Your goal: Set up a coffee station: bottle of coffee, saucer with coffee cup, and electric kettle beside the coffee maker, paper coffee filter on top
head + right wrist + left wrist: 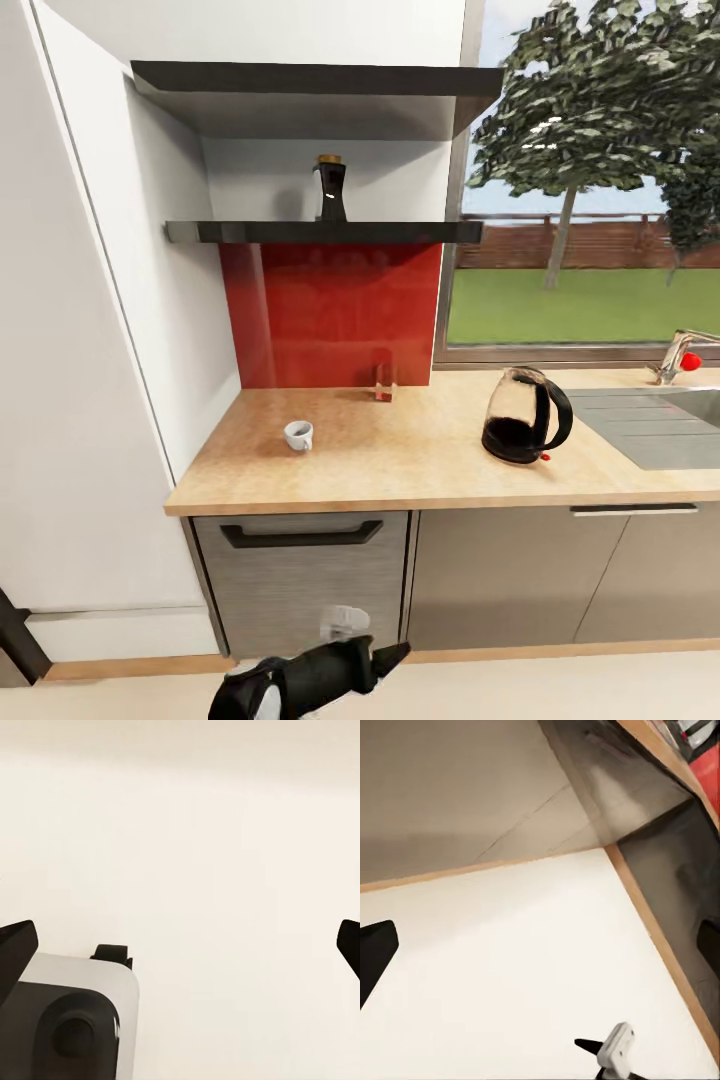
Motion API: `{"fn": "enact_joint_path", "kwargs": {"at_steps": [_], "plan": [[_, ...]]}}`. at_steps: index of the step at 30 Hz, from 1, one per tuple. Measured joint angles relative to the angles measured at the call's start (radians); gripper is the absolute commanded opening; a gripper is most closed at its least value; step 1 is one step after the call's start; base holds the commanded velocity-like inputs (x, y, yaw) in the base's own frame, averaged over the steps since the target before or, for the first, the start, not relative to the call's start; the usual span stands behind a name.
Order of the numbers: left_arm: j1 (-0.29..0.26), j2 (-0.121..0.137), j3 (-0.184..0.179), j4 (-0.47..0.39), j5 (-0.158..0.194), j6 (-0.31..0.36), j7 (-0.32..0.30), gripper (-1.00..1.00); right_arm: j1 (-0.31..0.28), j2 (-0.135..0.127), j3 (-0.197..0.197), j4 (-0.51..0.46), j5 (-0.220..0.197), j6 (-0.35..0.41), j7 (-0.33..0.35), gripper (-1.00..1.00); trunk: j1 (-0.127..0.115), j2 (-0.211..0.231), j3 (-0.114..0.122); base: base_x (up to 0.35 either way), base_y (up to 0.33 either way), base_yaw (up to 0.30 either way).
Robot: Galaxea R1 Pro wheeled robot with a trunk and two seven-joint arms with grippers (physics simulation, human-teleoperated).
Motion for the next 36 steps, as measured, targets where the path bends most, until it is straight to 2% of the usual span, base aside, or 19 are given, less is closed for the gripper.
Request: {"fn": "enact_joint_path", "kwargs": {"at_steps": [2, 3, 6, 8, 9, 14, 17, 18, 19, 20, 21, 23, 24, 26, 27, 29, 30, 34, 36], "plan": [[-0.009, 0.0, -0.047, -0.084, 0.01, 0.057, 0.029, 1.0, 0.0, 0.0, 0.0, 0.0, 0.0, 0.0, 0.0, 1.0, 0.0, 0.0, 0.0, 0.0, 0.0, 0.0], [-0.062, 0.0, -0.085, -0.139, 0.052, 0.121, 0.046, 1.0, 0.0, 0.0, 0.0, 0.0, 0.0, 0.0, 0.0, 1.0, 0.0, 0.0, 0.0, 0.0, 0.0, 0.0], [-0.183, 0.0, -0.125, -0.173, 0.131, 0.222, 0.057, 1.0, 0.0, 0.0, 0.0, 0.0, 0.0, -0.001, -0.001, 1.0, 0.0, 0.0, 0.0, 0.0, 0.0, 0.0], [-0.311, 0.0, -0.143, -0.183, 0.202, 0.264, 0.061, 1.0, 0.0, 0.0, 0.0, -0.001, 0.0, -0.001, -0.001, 1.0, 0.0, 0.0, 0.0, 0.0, 0.0, 0.0], [-0.402, 0.0, -0.151, -0.184, 0.253, 0.28, 0.061, 1.0, 0.0, 0.0, 0.0, -0.001, 0.0, -0.001, -0.002, 1.0, 0.0, 0.0, 0.0, 0.0, 0.0, 0.0], [-0.601, 0.0, -0.158, -0.18, 0.297, 0.336, 0.063, 1.0, 0.0, 0.0, 0.001, -0.001, 0.0, -0.001, -0.003, 1.0, 0.0, 0.0, 0.0, 0.0, 0.0, 0.0], [-0.764, 0.0, -0.159, -0.142, 0.329, 0.356, 0.064, 1.0, 0.0, 0.0, 0.001, -0.001, 0.0, -0.002, -0.003, 1.0, 0.0, 0.0, 0.0, 0.0, 0.0, 0.0], [-0.889, 0.0, -0.158, -0.016, 0.359, 0.363, 0.065, 1.0, 0.0, 0.0, 0.001, -0.001, 0.0, -0.002, -0.003, 1.0, 0.0, 0.0, 0.0, 0.0, 0.0, 0.0], [-1.065, 0.0, -0.158, 0.007, 0.373, 0.365, 0.065, 1.0, 0.0, 0.0, 0.001, -0.002, 0.0, -0.002, -0.003, 1.0, 0.0, 0.0, 0.0, 0.0, 0.0, 0.0], [-1.152, 0.0, -0.157, 0.025, 0.381, 0.367, 0.066, 1.0, 0.0, 0.0, 0.001, -0.002, 0.0, -0.001, -0.003, 1.0, 0.0, 0.0, 0.0, 0.0, 0.0, 0.0], [-1.153, 0.0, -0.157, 0.043, 0.378, 0.367, 0.066, 1.0, 0.0, 0.0, 0.001, -0.001, 0.0, -0.001, -0.003, 1.0, 0.0, 0.0, 0.0, 0.0, 0.0, 0.0], [-1.248, 0.0, -0.154, 0.106, 0.387, 0.368, 0.068, 1.0, 0.0, 0.0, 0.001, -0.001, 0.0, -0.001, -0.003, 1.0, 0.0, 0.0, 0.0, 0.0, 0.0, 0.0], [-1.335, 0.0, -0.142, 0.179, 0.385, 0.366, 0.068, 1.0, 0.0, 0.0, 0.001, -0.001, 0.0, -0.001, -0.003, 1.0, 0.0, 0.0, 0.0, 0.0, 0.0, 0.0], [-1.404, 0.0, -0.124, 0.221, 0.391, 0.368, 0.071, 1.0, 0.0, 0.0, 0.001, -0.001, 0.0, -0.001, -0.003, 1.0, 0.0, 0.0, 0.0, 0.0, 0.0, 0.0], [-1.478, 0.0, -0.092, 0.267, 0.389, 0.368, 0.091, 1.0, 0.0, 0.0, 0.001, -0.001, 0.0, -0.001, -0.003, 1.0, 0.0, 0.0, 0.0, 0.0, 0.0, 0.0], [-1.534, 0.0, -0.072, 0.283, 0.393, 0.369, 0.13, 1.0, 0.0, 0.0, 0.001, -0.003, 0.0, -0.001, -0.003, 1.0, 0.0, 0.0, 0.0, 0.0, 0.0, 0.0], [-1.593, 0.0, -0.054, 0.296, 0.394, 0.37, 0.223, 1.0, 0.0, 0.0, 0.001, -0.004, 0.0, -0.001, -0.003, 1.0, 0.0, 0.0, 0.0, 0.0, 0.0, 0.0], [-1.671, 0.0, -0.042, 0.306, 0.397, 0.372, 0.367, 1.0, 0.0, 0.0, 0.001, -0.004, 0.0, -0.002, -0.003, 1.0, 0.0, 0.0, 0.0, 0.0, 0.0, 0.0], [-1.761, 0.0, -0.036, 0.318, 0.397, 0.413, 0.477, 1.0, 0.0, 0.0, 0.001, -0.004, 0.0, -0.002, -0.003, 1.0, 0.0, 0.0, 0.0, 0.0, 0.0, 0.0]]}}
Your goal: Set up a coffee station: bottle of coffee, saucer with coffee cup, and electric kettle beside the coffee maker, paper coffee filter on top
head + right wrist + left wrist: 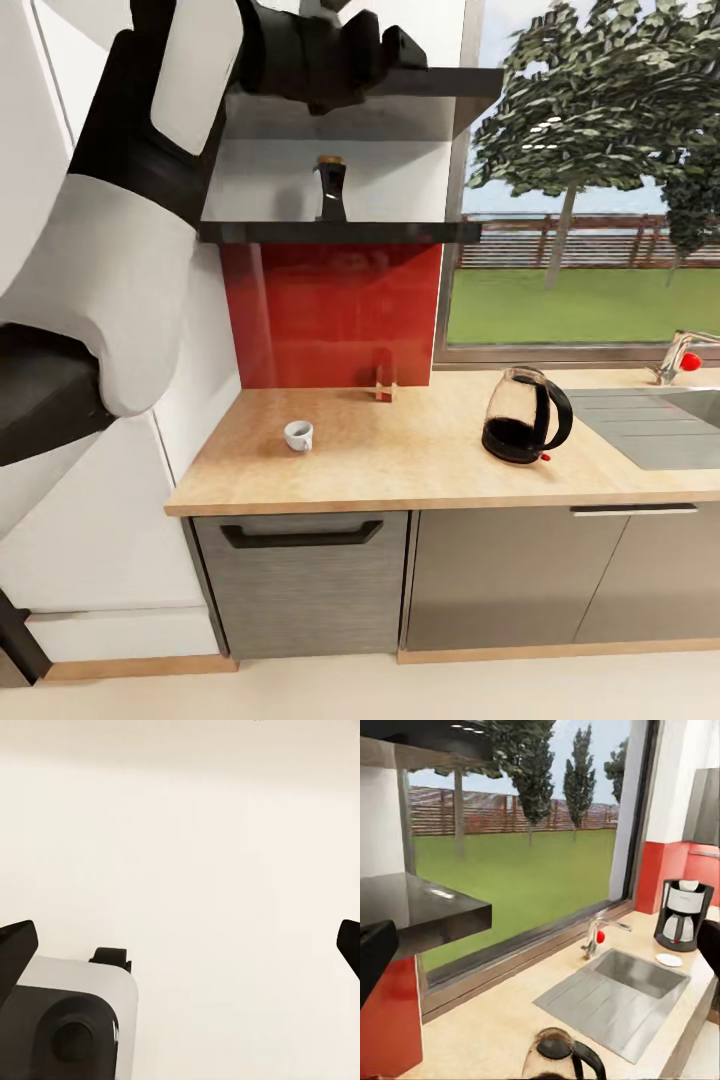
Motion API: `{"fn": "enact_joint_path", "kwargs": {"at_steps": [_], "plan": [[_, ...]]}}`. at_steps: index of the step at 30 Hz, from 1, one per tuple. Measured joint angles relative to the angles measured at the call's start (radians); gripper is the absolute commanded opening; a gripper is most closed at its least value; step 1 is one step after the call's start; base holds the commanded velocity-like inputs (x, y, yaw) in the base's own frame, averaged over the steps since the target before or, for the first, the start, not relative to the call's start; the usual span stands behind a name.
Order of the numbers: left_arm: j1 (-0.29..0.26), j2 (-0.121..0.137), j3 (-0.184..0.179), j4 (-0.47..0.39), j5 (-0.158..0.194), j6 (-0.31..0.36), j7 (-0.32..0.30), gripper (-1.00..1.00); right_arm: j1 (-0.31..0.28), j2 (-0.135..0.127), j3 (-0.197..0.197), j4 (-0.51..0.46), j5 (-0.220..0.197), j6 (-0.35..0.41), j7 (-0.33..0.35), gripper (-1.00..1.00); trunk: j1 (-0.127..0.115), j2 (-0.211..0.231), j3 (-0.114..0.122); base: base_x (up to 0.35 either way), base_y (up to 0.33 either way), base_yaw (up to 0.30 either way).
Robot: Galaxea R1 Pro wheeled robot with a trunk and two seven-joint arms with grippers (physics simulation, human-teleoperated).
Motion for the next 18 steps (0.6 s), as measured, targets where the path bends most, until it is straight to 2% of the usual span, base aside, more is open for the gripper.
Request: {"fn": "enact_joint_path", "kwargs": {"at_steps": [1, 3, 4, 5, 6, 8, 10, 12, 16, 18], "plan": [[-0.01, 0.0, 0.0, 0.001, -0.006, 0.006, 0.022, 1.0, 0.0, 0.0, 0.0, 0.0, 0.0, 0.0, 0.0, 1.0, 0.0, 0.0, 0.0, 0.0, 0.0, 0.0], [-0.027, 0.0, 0.001, 0.002, -0.027, 0.015, 0.108, 1.0, 0.0, 0.0, 0.0, 0.0, 0.0, 0.0, 0.0, 1.0, 0.0, 0.0, 0.0, 0.0, 0.0, 0.0], [-0.033, 0.0, 0.001, 0.0, -0.043, 0.02, 0.182, 1.0, 0.0, 0.0, 0.0, 0.0, 0.0, 0.0, 0.0, 1.0, 0.0, 0.0, 0.0, 0.0, 0.0, 0.0], [-0.036, 0.0, 0.001, -0.001, -0.049, 0.022, 0.222, 1.0, 0.0, 0.0, 0.0, 0.0, 0.0, 0.0, 0.0, 1.0, 0.0, 0.0, 0.0, 0.0, 0.0, 0.0], [-0.04, 0.0, -0.001, -0.001, -0.055, 0.027, 0.33, 1.0, 0.0, 0.0, 0.0, 0.0, 0.0, 0.0, 0.0, 1.0, 0.0, 0.0, 0.0, 0.0, 0.0, 0.0], [-0.042, 0.0, -0.007, 0.002, -0.054, 0.029, 0.395, 1.0, 0.0, 0.0, 0.0, 0.0, 0.0, 0.0, 0.0, 1.0, 0.0, 0.0, 0.0, 0.0, 0.0, 0.0], [-0.044, 0.0, -0.027, 0.012, -0.054, 0.03, 0.44, 1.0, 0.0, 0.0, 0.0, 0.0, 0.0, 0.0, 0.0, 1.0, 0.0, 0.0, 0.0, 0.0, 0.0, 0.0], [-0.044, 0.0, -0.041, 0.023, -0.054, 0.03, 0.453, 1.0, 0.0, 0.0, 0.0, 0.0, 0.0, 0.0, 0.0, 1.0, 0.0, 0.0, 0.0, 0.0, 0.0, 0.0], [-0.044, 0.0, -0.049, 0.029, -0.055, 0.031, 0.459, 1.0, 0.0, 0.0, 0.0, 0.0, 0.0, 0.0, 0.0, 1.0, 0.0, 0.0, 0.0, 0.0, 0.0, 0.0], [-0.044, 0.0, -0.051, 0.031, -0.055, 0.031, 0.461, 1.0, 0.0, 0.0, 0.0, 0.0, 0.0, 0.0, 0.0, 1.0, -0.007, 0.014, 0.006, 0.0, 0.0, 0.0]]}}
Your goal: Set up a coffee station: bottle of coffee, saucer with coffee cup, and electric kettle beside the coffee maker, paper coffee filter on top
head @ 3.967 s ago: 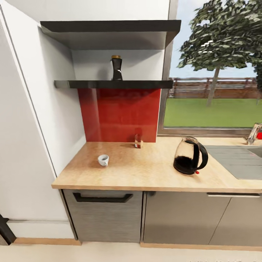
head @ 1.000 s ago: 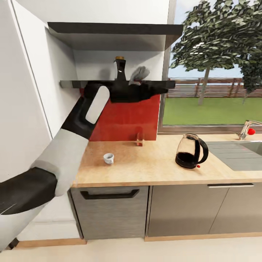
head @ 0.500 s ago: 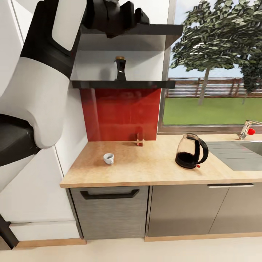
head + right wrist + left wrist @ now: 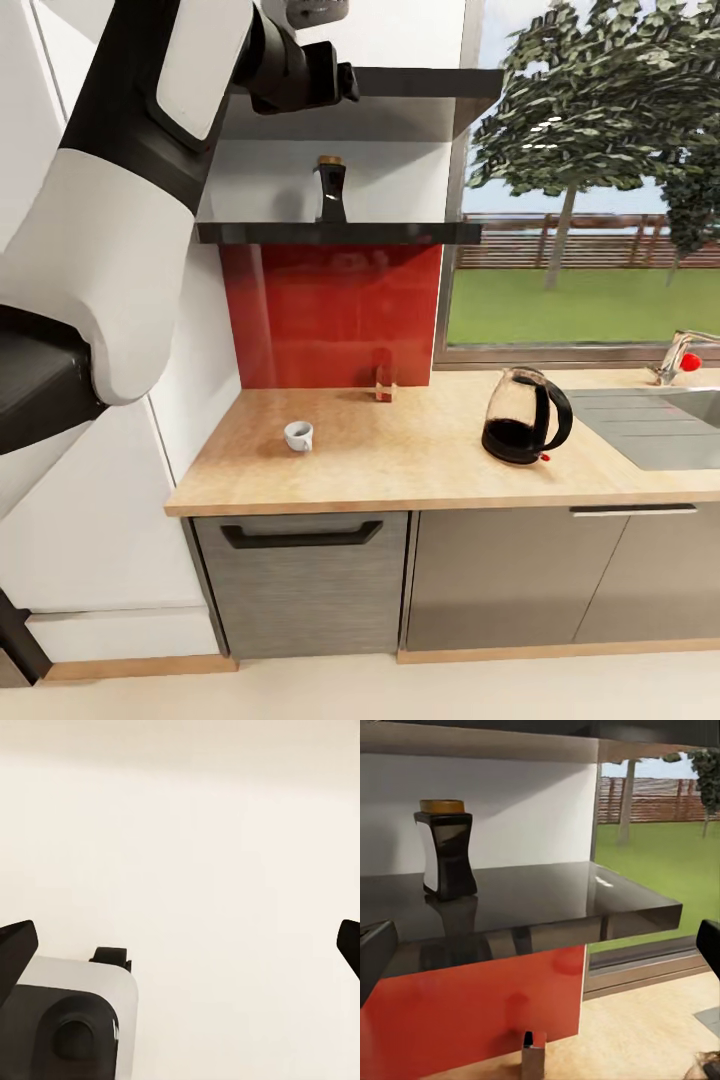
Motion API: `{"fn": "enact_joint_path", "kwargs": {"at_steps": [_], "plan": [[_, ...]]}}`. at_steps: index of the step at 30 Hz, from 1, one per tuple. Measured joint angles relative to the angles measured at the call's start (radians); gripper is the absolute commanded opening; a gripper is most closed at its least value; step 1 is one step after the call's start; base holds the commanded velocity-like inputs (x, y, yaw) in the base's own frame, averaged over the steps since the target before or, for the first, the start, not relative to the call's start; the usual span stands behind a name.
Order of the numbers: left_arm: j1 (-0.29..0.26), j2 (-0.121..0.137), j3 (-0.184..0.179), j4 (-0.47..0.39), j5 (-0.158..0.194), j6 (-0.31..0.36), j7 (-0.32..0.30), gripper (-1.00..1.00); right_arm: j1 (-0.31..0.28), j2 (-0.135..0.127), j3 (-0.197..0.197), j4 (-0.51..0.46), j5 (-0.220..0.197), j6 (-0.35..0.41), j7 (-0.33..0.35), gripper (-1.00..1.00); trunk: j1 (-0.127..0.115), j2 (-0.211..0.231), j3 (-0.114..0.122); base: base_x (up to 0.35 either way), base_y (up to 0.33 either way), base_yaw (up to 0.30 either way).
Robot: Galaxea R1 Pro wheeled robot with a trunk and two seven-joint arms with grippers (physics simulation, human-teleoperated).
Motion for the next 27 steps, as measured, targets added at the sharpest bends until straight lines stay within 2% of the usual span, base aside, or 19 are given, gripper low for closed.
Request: {"fn": "enact_joint_path", "kwargs": {"at_steps": [9, 16, 21, 27], "plan": [[0.0, 0.0, -0.003, 0.042, 0.0, 0.0, 0.002, 1.0, 0.0, 0.0, 0.0, 0.0, 0.0, 0.0, 0.0, 1.0, -0.035, 0.063, 0.028, 0.0, 0.0, 0.0], [0.0, 0.0, -0.007, 0.134, 0.0, -0.004, 0.004, 1.0, 0.0, 0.0, 0.0, 0.0, 0.0, 0.0, 0.0, 1.0, -0.061, 0.112, 0.05, 0.0, 0.0, 0.0], [0.001, 0.0, -0.007, 0.157, 0.001, -0.006, 0.008, 1.0, 0.0, 0.0, 0.0, 0.0, 0.0, 0.0, 0.0, 1.0, -0.081, 0.147, 0.066, 0.0, 0.0, 0.0], [0.002, 0.0, -0.017, 0.246, 0.001, -0.061, 0.009, 1.0, 0.0, 0.0, 0.0, 0.0, 0.0, 0.0, 0.0, 1.0, -0.104, 0.189, 0.085, 0.0, 0.0, 0.0]]}}
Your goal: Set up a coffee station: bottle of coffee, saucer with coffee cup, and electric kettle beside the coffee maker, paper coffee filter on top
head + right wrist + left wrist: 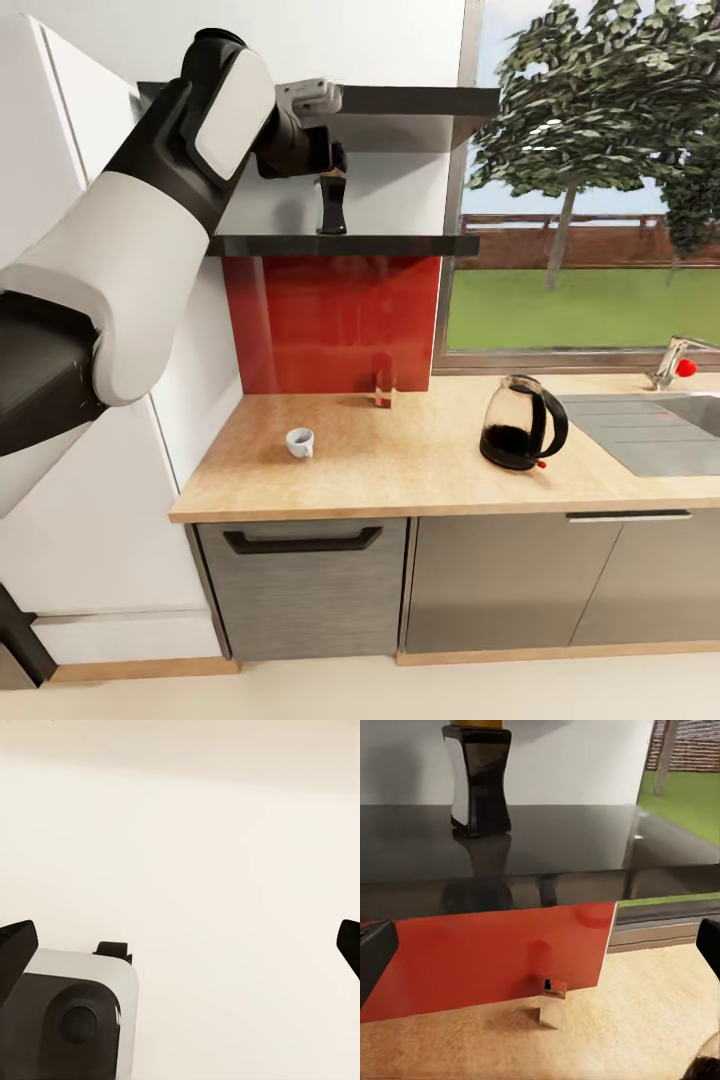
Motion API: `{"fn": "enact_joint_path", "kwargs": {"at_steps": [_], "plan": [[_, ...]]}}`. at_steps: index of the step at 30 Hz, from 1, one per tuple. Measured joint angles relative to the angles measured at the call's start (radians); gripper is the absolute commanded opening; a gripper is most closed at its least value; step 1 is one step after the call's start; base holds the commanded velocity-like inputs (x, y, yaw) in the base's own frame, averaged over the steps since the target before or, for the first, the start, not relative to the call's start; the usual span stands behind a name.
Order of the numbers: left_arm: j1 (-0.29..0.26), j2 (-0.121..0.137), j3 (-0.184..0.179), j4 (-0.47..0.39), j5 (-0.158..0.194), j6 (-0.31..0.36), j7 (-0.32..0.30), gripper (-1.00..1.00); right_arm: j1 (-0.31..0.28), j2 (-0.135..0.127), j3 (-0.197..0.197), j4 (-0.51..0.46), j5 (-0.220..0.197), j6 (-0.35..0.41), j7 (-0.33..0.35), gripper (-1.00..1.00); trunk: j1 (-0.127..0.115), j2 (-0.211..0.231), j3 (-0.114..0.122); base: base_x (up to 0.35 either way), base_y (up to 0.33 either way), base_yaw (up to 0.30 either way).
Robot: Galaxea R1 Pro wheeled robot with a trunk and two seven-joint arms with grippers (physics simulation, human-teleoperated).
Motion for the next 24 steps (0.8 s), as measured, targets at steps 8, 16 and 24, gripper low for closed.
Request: {"fn": "enact_joint_path", "kwargs": {"at_steps": [8, 16, 24], "plan": [[0.0, 0.0, -0.018, 0.057, 0.0, -0.061, -0.004, 1.0, 0.0, 0.0, 0.0, 0.0, 0.0, 0.0, 0.0, 1.0, -0.031, 0.056, 0.025, 0.0, 0.0, 0.0], [0.001, 0.0, -0.019, 0.08, 0.0, -0.064, -0.007, 1.0, 0.0, 0.0, 0.0, 0.0, 0.0, 0.0, 0.0, 1.0, -0.061, 0.112, 0.05, 0.0, 0.0, 0.0], [0.002, 0.0, -0.066, 0.08, 0.001, -0.065, -0.004, 1.0, 0.0, 0.0, 0.0, 0.0, 0.0, 0.0, 0.0, 1.0, -0.062, 0.112, 0.05, 0.007, -0.01, 0.0]]}}
